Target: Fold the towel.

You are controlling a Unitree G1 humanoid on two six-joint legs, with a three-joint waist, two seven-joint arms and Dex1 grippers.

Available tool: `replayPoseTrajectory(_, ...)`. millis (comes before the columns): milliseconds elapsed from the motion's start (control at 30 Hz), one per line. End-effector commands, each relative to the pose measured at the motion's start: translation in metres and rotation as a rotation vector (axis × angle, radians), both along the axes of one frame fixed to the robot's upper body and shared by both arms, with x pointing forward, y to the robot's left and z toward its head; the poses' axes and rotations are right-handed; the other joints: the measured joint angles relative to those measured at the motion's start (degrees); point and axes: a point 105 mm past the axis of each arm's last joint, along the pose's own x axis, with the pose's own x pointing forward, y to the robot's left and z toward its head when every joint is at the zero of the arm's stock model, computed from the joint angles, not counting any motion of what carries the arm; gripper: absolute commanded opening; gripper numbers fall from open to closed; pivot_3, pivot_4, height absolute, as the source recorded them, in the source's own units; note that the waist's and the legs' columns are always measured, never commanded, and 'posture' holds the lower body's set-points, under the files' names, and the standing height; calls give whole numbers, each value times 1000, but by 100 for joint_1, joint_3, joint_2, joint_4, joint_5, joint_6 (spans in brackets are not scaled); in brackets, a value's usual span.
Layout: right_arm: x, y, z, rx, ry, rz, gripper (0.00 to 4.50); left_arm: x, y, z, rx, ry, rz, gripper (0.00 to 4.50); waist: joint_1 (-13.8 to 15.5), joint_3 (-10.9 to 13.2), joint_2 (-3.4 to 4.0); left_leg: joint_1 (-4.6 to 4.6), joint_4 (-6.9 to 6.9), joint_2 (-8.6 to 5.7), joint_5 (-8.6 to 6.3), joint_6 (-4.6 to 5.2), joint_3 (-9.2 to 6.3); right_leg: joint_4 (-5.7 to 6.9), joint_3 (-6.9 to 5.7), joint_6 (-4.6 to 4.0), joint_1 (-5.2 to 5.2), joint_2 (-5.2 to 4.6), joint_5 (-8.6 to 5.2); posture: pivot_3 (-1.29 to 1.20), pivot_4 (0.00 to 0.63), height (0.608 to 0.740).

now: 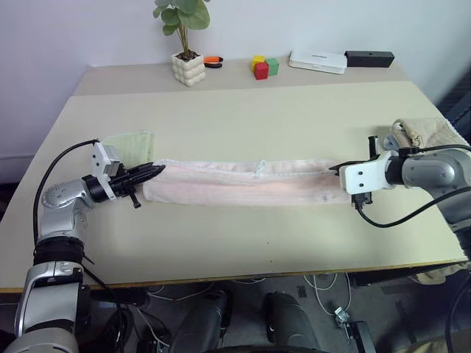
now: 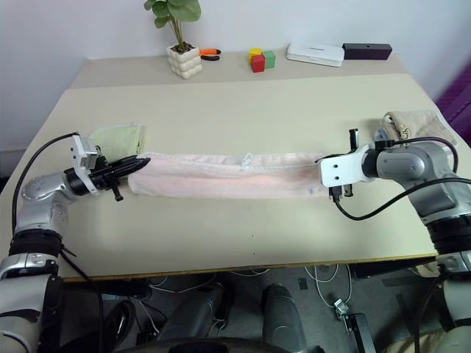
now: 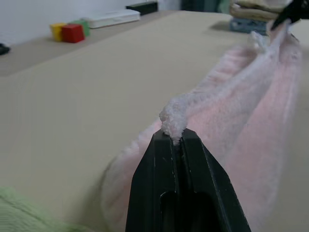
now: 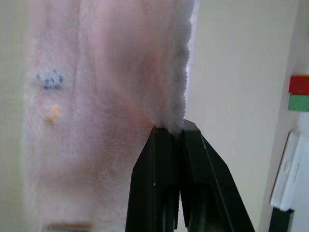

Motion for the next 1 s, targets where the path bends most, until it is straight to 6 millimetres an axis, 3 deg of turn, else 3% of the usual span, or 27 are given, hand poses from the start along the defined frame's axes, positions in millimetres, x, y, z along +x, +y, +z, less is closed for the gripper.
replayPoseTrajectory(33,11,4,13,6,-63,13,76,3,4,8,-15,-30,46,0,-1,0,0,0,0,0,0,0,0,0,0,0,0,0,0,0,150,740)
replayPoseTrajectory(367,32,0,12,16,-88,-17,76,9,6,3,3,-33,97,0,-6,0,0,1,0,-1,3,-5,0,3,-1,-1,0,2,1,0,150,740)
replayPoseTrajectory(700,39,2,-6,38,-63,-36,76,19,7,-5,-45,41,158,0,-32,0,0,1,-2,-1,14,-21,-1,6,0,-1,-3,3,1,0,150,740)
replayPoseTrajectory(800,40,5,-9,78,-36,-48,0,21,3,-9,-53,81,150,862,-33,0,0,1,-2,-1,13,-20,-1,6,0,-1,-2,4,1,0,150,740)
replayPoseTrajectory(933,43,6,-5,101,-46,-66,1300,23,1,-7,-26,48,161,2768,-30,0,0,1,-1,-1,16,-24,-1,7,0,-1,-2,4,1,0,150,740)
replayPoseTrajectory(1000,45,6,-2,107,-62,-70,2320,23,1,-4,-44,40,162,3808,-31,0,0,1,-1,-1,17,-26,-1,7,0,0,-2,4,1,0,150,740)
